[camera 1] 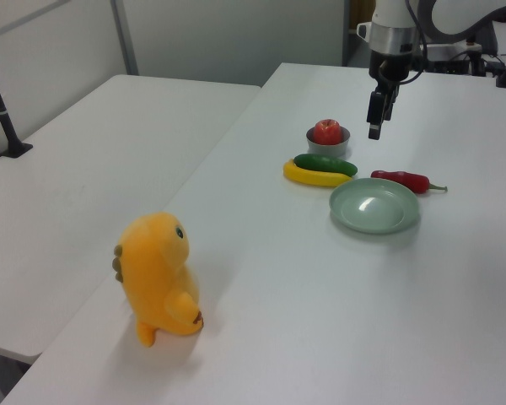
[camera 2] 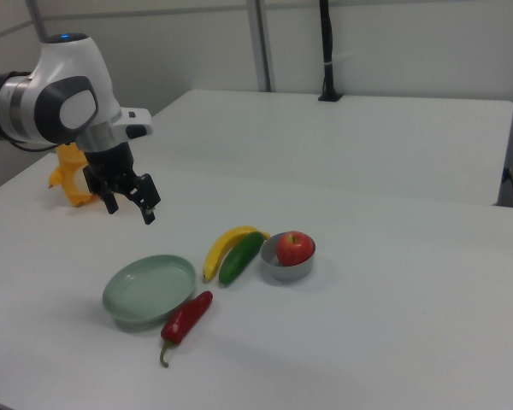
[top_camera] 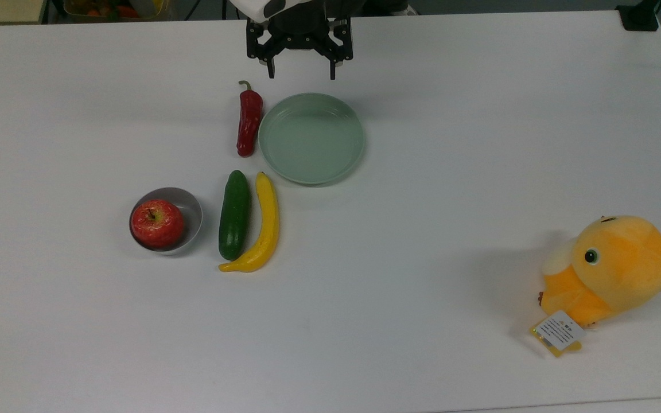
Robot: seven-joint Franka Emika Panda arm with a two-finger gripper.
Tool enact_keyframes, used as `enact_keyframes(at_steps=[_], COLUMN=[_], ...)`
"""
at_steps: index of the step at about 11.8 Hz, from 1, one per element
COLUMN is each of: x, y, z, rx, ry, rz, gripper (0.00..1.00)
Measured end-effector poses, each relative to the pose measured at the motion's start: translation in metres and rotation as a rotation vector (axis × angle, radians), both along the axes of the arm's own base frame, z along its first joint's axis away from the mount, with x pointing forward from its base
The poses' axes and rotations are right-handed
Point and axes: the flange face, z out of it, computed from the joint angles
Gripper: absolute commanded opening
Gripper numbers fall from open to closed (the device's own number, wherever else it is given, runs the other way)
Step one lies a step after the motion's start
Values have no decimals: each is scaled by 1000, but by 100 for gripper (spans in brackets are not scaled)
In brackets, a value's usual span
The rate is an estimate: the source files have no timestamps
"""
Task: Red apple placed in the center of the desktop
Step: 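Move the open gripper over the red apple in the grey bowl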
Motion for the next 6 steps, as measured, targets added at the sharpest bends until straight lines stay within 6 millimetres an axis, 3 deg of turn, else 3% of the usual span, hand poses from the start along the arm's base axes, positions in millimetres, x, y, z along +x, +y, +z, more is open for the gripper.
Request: enact_keyframes(at_steps=[6], x=[-1], y=[-1], z=[-1], rx=[-2], ry=[12], rz=[0], gripper=[100])
